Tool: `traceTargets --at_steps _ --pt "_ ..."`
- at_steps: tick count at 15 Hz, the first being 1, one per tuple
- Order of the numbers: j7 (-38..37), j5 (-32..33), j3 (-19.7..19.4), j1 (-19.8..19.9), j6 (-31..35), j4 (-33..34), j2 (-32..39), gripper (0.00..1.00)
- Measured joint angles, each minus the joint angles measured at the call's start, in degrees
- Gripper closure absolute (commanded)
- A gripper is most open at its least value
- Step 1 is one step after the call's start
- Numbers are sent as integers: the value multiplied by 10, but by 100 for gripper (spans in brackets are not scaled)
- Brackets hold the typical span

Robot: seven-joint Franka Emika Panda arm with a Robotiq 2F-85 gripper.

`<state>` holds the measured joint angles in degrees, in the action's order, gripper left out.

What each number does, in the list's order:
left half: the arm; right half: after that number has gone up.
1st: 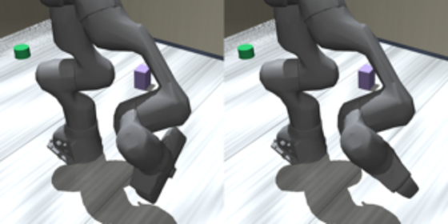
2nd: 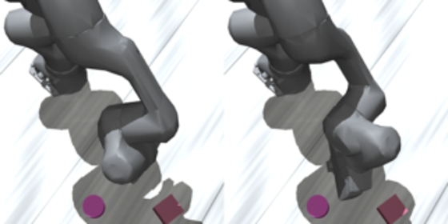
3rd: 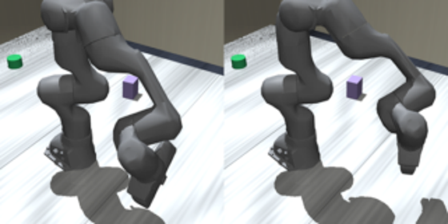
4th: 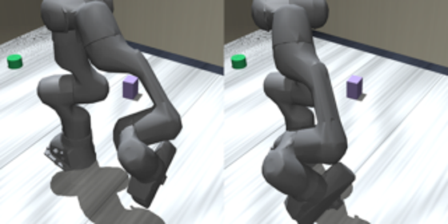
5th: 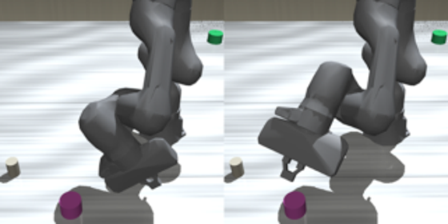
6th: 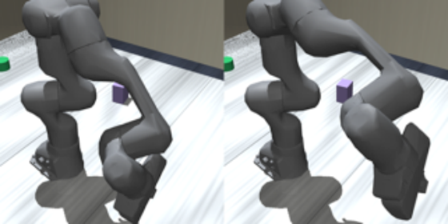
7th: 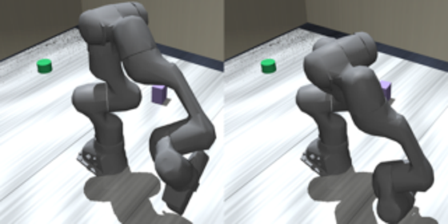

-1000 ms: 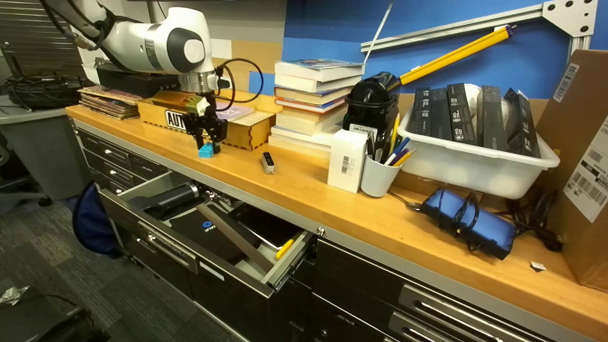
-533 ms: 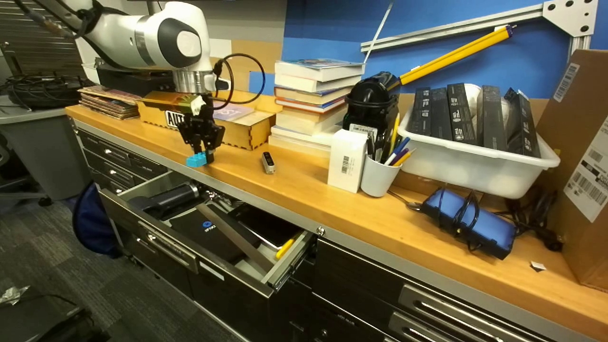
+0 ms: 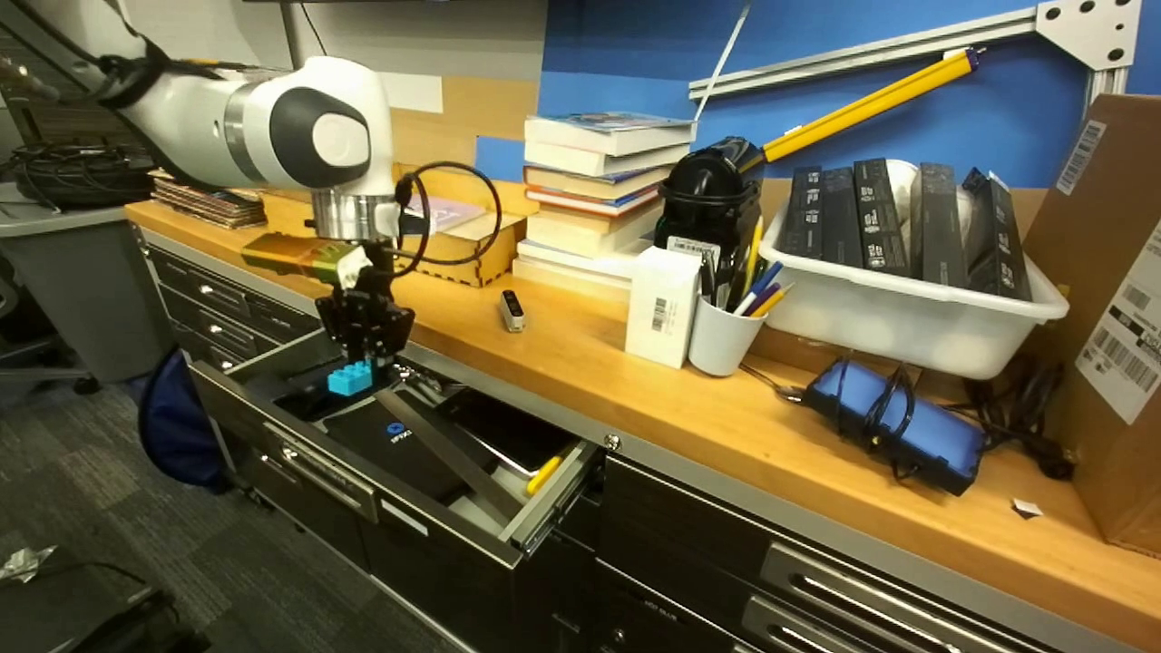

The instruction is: Put the blue lego brick in the open drawer then close the drawer

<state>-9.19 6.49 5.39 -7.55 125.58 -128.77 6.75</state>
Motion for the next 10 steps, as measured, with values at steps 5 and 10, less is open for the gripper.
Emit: traceTargets --at_steps 5,10 --pt "-57 -12 -15 9 114 -41 26 16" --pt "-62 -8 -22 10 120 -111 -26 0"
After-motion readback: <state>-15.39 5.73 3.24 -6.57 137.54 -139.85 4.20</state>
